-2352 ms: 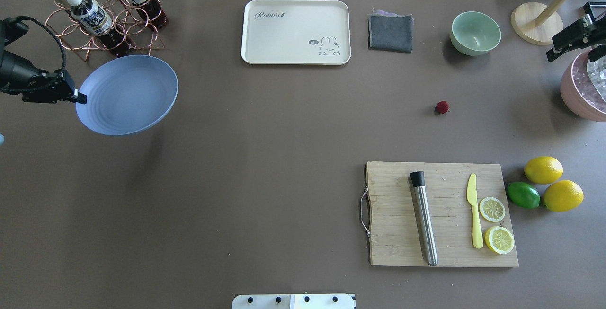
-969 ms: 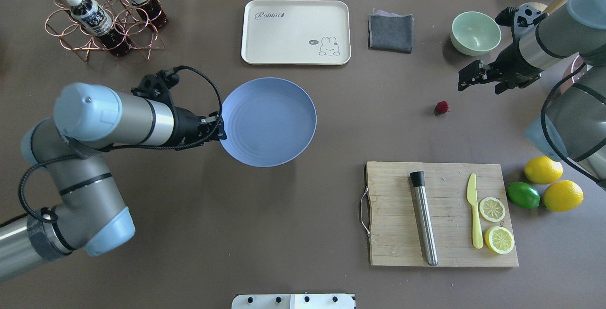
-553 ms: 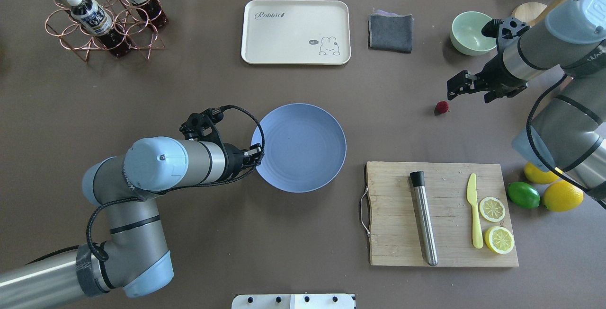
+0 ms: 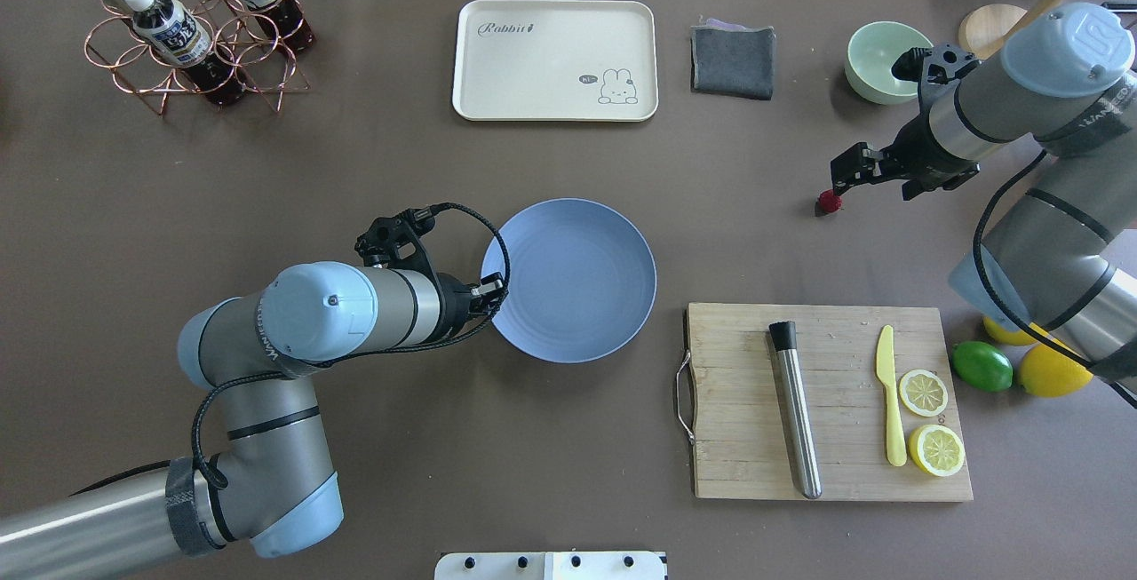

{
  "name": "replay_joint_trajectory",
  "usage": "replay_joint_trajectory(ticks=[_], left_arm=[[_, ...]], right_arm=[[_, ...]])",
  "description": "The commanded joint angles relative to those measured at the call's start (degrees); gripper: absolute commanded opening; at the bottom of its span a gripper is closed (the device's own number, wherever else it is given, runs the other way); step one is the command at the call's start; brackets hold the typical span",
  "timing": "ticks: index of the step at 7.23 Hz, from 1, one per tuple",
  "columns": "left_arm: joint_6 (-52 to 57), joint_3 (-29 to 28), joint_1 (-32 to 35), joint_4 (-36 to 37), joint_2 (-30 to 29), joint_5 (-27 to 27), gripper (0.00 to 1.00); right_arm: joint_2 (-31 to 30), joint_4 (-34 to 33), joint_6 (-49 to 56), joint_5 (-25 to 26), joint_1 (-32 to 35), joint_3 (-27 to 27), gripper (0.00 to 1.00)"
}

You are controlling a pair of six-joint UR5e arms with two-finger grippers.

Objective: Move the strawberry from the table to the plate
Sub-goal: 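Release the blue plate with the left gripper while the right gripper grasps the red strawberry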

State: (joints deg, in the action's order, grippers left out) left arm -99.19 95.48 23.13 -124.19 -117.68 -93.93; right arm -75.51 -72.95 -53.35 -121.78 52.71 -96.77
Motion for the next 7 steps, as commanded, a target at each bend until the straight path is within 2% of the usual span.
replay_joint_trajectory(ticks=[1,2,3,4,6,7], left_arm=[[0.1,0.1,0.3,0.0,0.1,0.0,0.00],[0.1,0.4,0.8,1.2,0.2,-0.2,0.35],[0.5,0.8,0.9,2.1,0.2,0.0,0.76],[0.6,1.5,1.0,2.4,0.3,0.0,0.98],[0.9,3.8,3.9,5.1,0.4,-1.3,0.98],[0.9,4.4,5.9,6.5,0.5,-4.0,0.98]], right_arm=[[0.0,0.0,0.0,0.6,-0.4,0.1,1.00],[0.7,0.0,0.0,0.8,-1.1,0.5,1.00],[1.7,0.0,0.0,2.0,-1.6,1.6,1.00],[3.3,0.0,0.0,2.2,-1.8,3.1,1.00],[6.4,0.1,0.1,2.3,-2.0,7.9,1.00],[7.7,0.4,0.1,4.0,-2.4,9.8,1.00]])
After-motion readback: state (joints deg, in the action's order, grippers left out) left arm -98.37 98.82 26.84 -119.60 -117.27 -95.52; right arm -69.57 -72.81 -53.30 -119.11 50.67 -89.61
